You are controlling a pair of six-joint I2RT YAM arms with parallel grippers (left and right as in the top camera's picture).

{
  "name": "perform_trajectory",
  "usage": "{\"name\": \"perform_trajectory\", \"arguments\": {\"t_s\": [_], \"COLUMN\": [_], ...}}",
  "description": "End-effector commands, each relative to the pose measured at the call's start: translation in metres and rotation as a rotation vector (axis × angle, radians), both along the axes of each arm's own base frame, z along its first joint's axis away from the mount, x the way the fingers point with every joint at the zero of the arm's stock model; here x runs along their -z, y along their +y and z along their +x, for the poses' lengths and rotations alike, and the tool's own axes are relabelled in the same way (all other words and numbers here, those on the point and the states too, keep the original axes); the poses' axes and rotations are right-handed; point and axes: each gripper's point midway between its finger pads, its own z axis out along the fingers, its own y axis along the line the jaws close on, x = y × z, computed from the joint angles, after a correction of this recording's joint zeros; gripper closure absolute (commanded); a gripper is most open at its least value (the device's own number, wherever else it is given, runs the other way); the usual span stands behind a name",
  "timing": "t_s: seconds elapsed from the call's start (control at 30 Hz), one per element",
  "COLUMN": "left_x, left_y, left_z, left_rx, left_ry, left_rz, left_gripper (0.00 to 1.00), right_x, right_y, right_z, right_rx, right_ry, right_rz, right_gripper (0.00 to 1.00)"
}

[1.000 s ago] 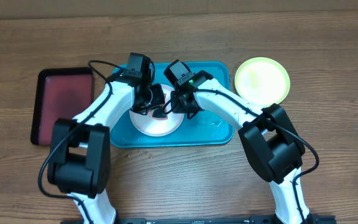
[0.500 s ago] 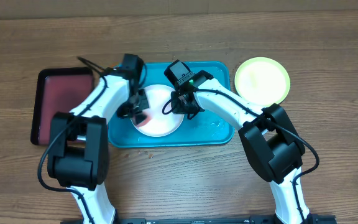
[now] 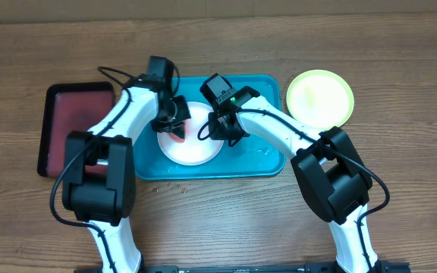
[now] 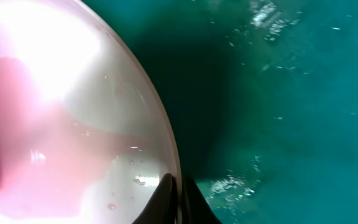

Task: Clean dirty plates on tray and stack at the side
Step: 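Scrub the white plate with the sponge in the left gripper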

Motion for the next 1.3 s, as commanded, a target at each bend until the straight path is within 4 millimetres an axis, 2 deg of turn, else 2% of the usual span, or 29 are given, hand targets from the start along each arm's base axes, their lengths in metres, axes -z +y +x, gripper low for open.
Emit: {"name": "perform_trajectory", "arguments": {"t_s": [0.0, 0.1, 0.2, 0.37, 0.53, 0.6, 0.93, 1.0, 1.13, 1.27], "left_x": [0.028, 0.043, 0.046, 0.031, 0.001, -0.005, 0.003, 0.008, 0.022, 0.014], "left_y": [-0.043, -0.056, -0.058, -0.068, -0.089, -0.091, -0.089, -0.077, -0.029, 0.017], "left_z": [-0.019, -0.034, -0.044, -0.05, -0.045, -0.043, -0.057, -0.062, -0.07, -0.066], "left_rx": [0.082, 0.144, 0.18, 0.302, 0.401, 0.399, 0.328, 0.316, 0.282, 0.241], "left_ry": [0.091, 0.14, 0.172, 0.157, 0.074, 0.057, 0.132, 0.159, 0.21, 0.23], "left_rz": [-0.069, -0.061, -0.055, -0.134, -0.277, -0.285, -0.279, -0.214, 0.057, 0.282], "left_gripper": [0.96, 0.96, 0.96, 0.96, 0.96, 0.96, 0.96, 0.96, 0.96, 0.96], "right_x": [-0.006, -0.006, -0.006, -0.006, -0.006, -0.006, -0.006, -0.005, -0.005, -0.005], "right_y": [-0.009, -0.009, -0.009, -0.009, -0.009, -0.009, -0.01, -0.01, -0.011, -0.011], "right_z": [0.005, 0.005, 0.005, 0.005, 0.005, 0.005, 0.004, 0.004, 0.003, 0.003], "right_rx": [0.009, 0.009, 0.009, 0.009, 0.009, 0.009, 0.009, 0.009, 0.009, 0.008], "right_ry": [-0.026, -0.026, -0.025, -0.026, -0.026, -0.026, -0.025, -0.022, -0.019, -0.019], "right_rz": [-0.028, -0.028, -0.028, -0.028, -0.028, -0.028, -0.029, -0.03, -0.033, -0.033], "right_gripper": [0.96, 0.96, 0.96, 0.96, 0.96, 0.96, 0.96, 0.96, 0.96, 0.96]}}
